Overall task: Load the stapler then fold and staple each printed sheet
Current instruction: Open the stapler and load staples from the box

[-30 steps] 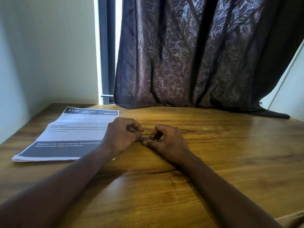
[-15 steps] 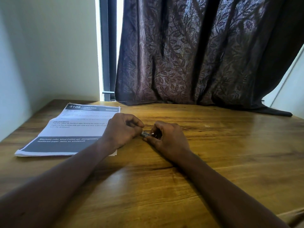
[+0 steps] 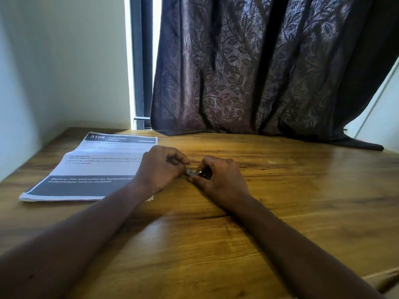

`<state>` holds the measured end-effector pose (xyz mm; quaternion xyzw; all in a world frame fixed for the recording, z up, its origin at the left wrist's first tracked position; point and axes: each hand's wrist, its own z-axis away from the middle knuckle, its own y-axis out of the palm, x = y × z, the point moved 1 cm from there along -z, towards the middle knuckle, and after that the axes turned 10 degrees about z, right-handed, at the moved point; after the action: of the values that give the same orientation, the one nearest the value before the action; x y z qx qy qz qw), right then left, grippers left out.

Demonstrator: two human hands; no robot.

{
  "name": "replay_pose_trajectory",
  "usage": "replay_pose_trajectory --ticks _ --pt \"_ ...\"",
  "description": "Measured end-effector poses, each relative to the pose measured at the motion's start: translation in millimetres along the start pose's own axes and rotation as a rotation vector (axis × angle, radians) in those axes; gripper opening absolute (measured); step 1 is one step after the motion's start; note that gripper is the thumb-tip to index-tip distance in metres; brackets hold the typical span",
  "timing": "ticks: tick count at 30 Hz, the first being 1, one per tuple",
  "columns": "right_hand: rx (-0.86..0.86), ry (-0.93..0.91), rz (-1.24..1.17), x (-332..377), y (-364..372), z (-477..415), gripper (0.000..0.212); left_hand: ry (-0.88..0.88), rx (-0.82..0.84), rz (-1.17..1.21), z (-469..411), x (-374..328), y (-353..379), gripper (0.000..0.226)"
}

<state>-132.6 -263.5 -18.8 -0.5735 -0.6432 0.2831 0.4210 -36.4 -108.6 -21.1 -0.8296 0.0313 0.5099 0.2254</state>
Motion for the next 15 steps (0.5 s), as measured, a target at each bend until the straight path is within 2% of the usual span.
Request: replay_pose_trajectory --ticks 5,15 --pt "-0.006 0.003 -0.024 -1 2 0 0.026 0.01 0.022 -0.043 2 -4 -1 0.013" --pt "-0.008 -0.007 -0.032 -3 3 -2 0.026 -0.144 0.066 -0.045 -6 -13 -3 0.014"
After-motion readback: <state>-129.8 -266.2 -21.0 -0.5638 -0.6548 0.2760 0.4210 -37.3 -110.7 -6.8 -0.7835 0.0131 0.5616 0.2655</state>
